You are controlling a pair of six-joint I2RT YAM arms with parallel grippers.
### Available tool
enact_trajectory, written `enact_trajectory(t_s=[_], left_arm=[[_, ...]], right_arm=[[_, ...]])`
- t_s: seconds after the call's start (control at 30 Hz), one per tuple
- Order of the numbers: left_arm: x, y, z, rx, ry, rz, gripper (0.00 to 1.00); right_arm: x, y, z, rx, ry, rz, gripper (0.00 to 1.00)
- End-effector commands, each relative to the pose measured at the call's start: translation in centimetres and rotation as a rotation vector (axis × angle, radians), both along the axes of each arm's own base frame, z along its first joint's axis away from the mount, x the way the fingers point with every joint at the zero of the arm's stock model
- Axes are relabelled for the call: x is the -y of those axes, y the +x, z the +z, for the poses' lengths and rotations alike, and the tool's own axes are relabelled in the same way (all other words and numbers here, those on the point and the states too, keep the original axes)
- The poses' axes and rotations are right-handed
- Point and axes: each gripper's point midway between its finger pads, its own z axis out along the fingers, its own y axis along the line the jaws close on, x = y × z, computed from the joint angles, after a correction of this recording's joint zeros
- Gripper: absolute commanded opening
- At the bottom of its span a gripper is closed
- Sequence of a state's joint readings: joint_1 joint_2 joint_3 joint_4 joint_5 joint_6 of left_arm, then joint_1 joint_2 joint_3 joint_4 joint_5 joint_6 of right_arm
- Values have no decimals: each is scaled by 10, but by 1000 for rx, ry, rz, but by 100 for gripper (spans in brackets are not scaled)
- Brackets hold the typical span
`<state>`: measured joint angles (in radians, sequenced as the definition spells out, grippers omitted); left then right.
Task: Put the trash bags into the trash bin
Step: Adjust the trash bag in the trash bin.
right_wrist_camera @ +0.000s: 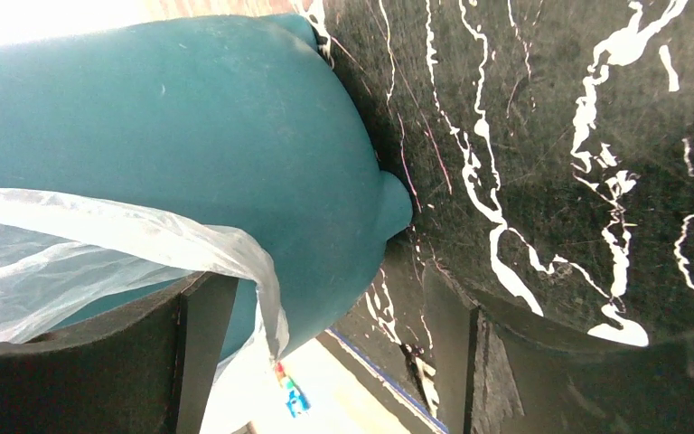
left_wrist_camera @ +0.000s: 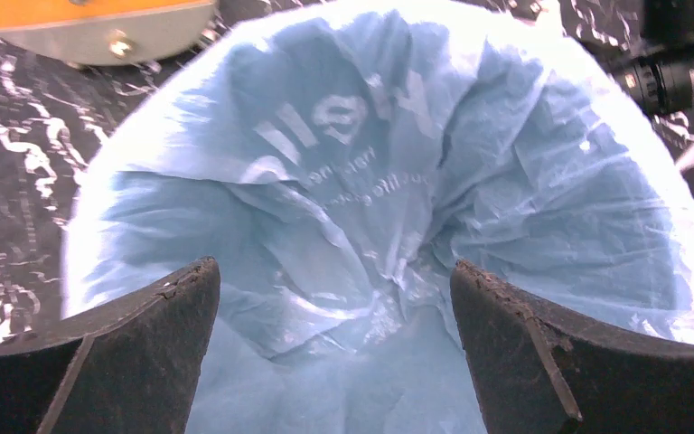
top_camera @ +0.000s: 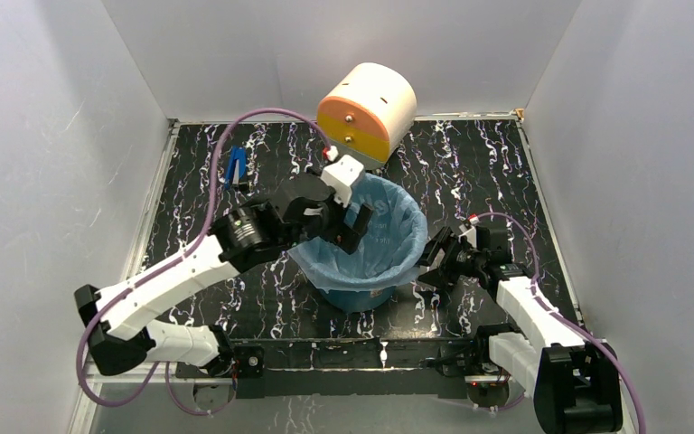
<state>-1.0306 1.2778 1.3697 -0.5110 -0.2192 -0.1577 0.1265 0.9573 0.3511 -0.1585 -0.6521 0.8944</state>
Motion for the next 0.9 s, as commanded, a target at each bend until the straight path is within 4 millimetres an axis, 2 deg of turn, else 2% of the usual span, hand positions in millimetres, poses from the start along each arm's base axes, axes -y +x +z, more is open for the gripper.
enact_trajectory(t_s=[0.0, 0.17, 0.23, 0.3, 0.37, 0.4, 0.47, 0.53, 0.6, 0.67, 0.77, 0.87], left_arm=[[-32, 17, 44, 128, -53, 157, 96], [-53, 16, 81, 181, -72, 190, 97], [-69, 22, 88, 206, -48, 257, 98], [-90, 33, 85, 224, 0, 340, 98], [-113, 49, 73, 181, 14, 418, 98], [-137, 64, 66, 144, 7, 507, 98], [-170, 79, 54, 96, -34, 636, 98], [-197, 83, 56, 110, -112, 752, 98], [-214, 85, 53, 118, -147, 830, 98], [-219, 88, 29, 49, -121, 849, 98], [-222, 86, -25, -93, -101, 903, 98], [-208, 69, -60, -161, -254, 881, 98]], right_arm=[[8, 17, 20, 94, -70, -24, 85], [13, 20, 23, 111, -113, -34, 86], [13, 20, 22, 108, -112, -32, 87], [12, 20, 21, 102, -106, -30, 87], [11, 20, 21, 99, -102, -27, 87], [11, 20, 21, 97, -101, -27, 87], [11, 21, 22, 100, -99, -25, 87], [10, 21, 24, 105, -97, -21, 87], [10, 21, 25, 107, -95, -18, 87], [9, 22, 26, 110, -90, -17, 87], [7, 24, 31, 125, -77, -9, 87], [7, 26, 36, 138, -81, -1, 88]])
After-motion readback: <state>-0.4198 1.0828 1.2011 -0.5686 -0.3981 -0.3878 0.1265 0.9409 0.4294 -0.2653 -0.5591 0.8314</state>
